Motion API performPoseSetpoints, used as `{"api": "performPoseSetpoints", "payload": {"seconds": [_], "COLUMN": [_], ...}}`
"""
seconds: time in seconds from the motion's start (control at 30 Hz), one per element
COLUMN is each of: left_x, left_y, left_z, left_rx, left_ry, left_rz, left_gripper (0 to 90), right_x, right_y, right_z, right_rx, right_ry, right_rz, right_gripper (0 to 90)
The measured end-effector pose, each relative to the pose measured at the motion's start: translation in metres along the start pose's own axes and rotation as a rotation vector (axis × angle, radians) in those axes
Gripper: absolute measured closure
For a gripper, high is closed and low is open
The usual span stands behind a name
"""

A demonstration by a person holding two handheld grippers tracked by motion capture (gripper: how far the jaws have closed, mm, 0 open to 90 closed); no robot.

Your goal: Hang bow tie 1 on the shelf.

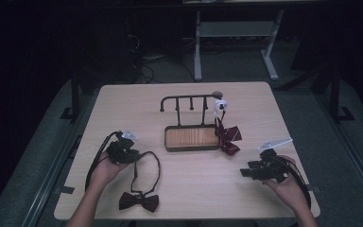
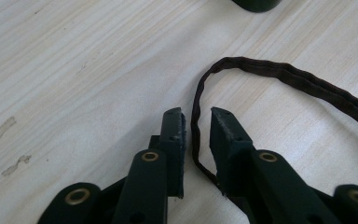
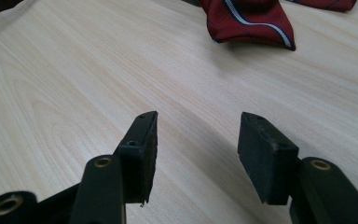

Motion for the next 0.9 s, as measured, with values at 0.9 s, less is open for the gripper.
{"api": "performPoseSetpoints", "payload": {"seconds": [0.9], "left_x": [-0.0070], "left_y": [-0.0016], "left_z": [-0.0062], "left_rx": [-0.049], "left_ry": [-0.053], "left_rz": [-0.015], "left_gripper": [89.6], "right_x": [0.0054], "right_y": [0.0021], "right_z": [0.0020], "right_rx": [0.030], "right_ry": [0.023], "right_rz": [-0.033], "right_gripper": [47.4]}}
Point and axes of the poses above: each handheld gripper's, and its own axes: z roughly backward along the jaws, y roughly out of its top, x roughly to its right, the point moved 3 cm from there along -z, roughly forward along the jaws, and after that the axes turned 6 degrees about -y, right-handed, at the moved point
